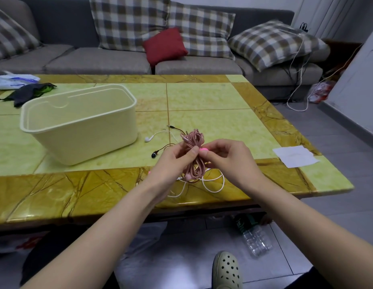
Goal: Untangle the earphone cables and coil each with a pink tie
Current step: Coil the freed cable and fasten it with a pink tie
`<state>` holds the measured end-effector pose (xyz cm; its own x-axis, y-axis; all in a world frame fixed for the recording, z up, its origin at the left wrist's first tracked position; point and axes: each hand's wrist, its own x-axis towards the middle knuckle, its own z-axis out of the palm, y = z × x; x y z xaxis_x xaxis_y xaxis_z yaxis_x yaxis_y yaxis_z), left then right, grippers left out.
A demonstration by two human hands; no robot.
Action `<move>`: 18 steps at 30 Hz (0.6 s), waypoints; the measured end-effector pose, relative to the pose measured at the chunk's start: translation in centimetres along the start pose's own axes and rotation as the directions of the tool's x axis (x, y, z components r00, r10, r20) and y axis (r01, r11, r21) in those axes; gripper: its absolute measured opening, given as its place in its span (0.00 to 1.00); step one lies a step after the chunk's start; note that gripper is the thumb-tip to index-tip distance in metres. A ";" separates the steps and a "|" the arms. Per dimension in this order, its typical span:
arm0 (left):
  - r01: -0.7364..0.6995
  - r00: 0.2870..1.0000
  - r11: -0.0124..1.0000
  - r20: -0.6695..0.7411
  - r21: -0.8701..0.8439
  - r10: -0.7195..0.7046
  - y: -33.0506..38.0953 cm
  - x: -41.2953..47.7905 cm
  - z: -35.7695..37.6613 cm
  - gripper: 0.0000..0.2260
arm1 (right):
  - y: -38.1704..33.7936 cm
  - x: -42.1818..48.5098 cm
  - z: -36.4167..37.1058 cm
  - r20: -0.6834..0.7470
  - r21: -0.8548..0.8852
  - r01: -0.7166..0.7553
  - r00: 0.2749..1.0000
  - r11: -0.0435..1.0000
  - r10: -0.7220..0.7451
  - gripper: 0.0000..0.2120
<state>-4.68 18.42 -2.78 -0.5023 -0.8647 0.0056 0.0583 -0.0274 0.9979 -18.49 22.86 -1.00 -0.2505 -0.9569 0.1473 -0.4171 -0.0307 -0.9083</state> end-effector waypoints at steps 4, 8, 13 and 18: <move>-0.014 1.000 0.986 -0.025 0.164 0.018 0.4 0.1 -0.1 0.11 | -0.1 0.3 -0.1 -0.032 -0.071 0.028 0.999 0.997 -0.030 0.02; -0.015 0.997 0.946 -0.067 0.324 0.039 0.7 0.6 -0.3 0.10 | -0.1 0.7 0.2 -0.016 0.013 -0.038 0.999 0.999 0.038 0.03; -0.021 0.996 0.945 -0.075 0.326 0.048 1.3 0.5 -1.2 0.10 | -0.5 0.7 0.4 0.088 0.048 -0.058 0.995 0.997 0.054 0.03; -0.021 0.986 0.980 -0.160 0.198 0.054 2.7 0.2 -2.5 0.07 | -1.0 0.9 2.3 0.220 0.077 -0.077 0.974 0.994 0.059 0.19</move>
<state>-2.44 16.92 -0.29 -0.3536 -0.9341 0.0488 -0.1033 0.0909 0.9905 -16.33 21.33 -0.88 -0.0759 -0.9971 0.0039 -0.3278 0.0213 -0.9445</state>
